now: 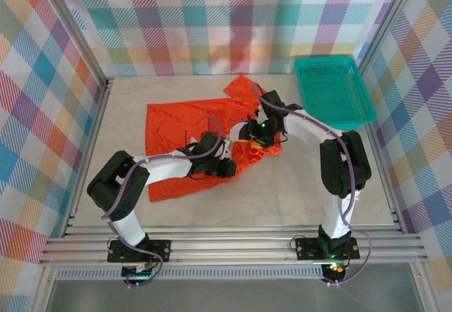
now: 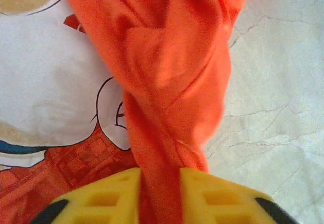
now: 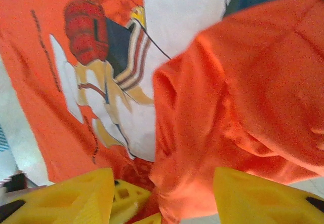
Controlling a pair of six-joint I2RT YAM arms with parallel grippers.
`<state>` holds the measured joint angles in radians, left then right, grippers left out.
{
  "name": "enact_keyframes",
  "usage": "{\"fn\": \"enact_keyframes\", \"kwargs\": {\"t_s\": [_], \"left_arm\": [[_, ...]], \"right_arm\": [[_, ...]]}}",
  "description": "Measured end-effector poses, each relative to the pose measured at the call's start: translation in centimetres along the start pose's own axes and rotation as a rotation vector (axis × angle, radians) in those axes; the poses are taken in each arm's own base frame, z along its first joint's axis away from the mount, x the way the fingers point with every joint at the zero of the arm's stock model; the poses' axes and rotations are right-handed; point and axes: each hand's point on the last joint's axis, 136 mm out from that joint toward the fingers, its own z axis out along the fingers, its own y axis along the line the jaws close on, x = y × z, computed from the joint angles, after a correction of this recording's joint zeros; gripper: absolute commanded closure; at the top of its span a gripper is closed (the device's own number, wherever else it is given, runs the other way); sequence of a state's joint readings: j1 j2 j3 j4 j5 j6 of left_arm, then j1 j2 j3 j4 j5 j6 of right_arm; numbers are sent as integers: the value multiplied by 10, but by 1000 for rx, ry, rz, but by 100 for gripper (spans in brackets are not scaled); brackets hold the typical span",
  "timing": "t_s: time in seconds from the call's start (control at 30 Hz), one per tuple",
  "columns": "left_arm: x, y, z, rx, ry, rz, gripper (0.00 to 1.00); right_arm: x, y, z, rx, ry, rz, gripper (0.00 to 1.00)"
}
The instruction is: Fold the inside-out t-shirt
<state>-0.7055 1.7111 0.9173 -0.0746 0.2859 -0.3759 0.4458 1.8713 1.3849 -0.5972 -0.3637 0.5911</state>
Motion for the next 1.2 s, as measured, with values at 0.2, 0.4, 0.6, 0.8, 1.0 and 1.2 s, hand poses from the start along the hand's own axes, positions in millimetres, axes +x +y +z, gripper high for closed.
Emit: {"fn": "enact_keyframes", "kwargs": {"t_s": [0.2, 0.4, 0.6, 0.8, 1.0, 1.2], "left_arm": [[-7, -9, -26, -4, -33, 57, 51], [-45, -27, -71, 20, -162, 100, 67], [-66, -9, -82, -3, -211, 28, 66], [-66, 6, -73, 3, -186, -54, 65], [-61, 6, -51, 64, -119, -103, 65], [-59, -7, -26, 153, -60, -119, 60]], "right_arm": [[28, -10, -32, 21, -46, -32, 62], [32, -12, -21, 12, -30, -23, 56], [16, -10, 19, 48, 19, -9, 52], [2, -12, 47, 70, 30, -5, 100], [24, -30, 38, 78, 32, 4, 100], [60, -47, -12, 53, -36, 0, 100]]}}
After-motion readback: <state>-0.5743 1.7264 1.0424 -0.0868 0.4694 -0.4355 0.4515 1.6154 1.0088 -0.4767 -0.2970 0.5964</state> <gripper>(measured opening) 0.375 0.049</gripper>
